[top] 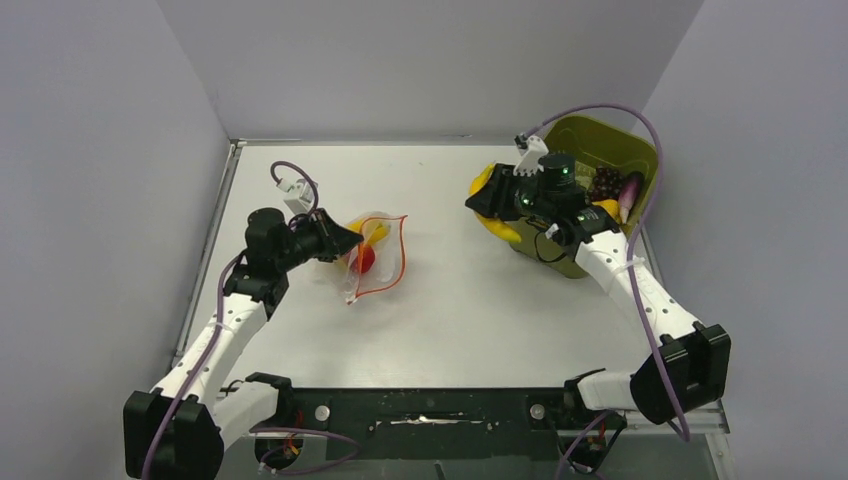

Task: Place the food in the zip-top bag and seal the zipper
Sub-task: Pick up the fake fruit from the bin, then place the fake fruit in the zipper food storage bag.

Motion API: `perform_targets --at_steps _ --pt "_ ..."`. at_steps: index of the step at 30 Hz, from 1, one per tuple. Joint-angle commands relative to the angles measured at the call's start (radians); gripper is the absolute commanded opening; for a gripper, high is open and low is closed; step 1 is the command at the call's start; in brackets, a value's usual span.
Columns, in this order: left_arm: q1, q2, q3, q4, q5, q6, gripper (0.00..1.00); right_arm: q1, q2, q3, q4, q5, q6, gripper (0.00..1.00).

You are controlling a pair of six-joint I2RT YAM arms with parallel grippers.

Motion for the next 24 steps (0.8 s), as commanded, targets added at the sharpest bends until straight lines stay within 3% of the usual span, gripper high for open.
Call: perform_targets --at_steps 1,8,24 --pt "0.003 0.019 0.043 0.12 0.015 -0.051 0.0 0.087 -0.037 0.0 0.098 -0.122 0.043 0.35" --pt "0.003 0.061 0.053 0.193 0.068 -0.113 0.0 0.19 -0.014 -0.012 0.162 -0.213 0.068 0.36" --pt "0.003 0.033 0.022 0.223 0.1 -0.124 0.0 0.412 0.173 0.081 0.104 -0.17 0.147 0.38"
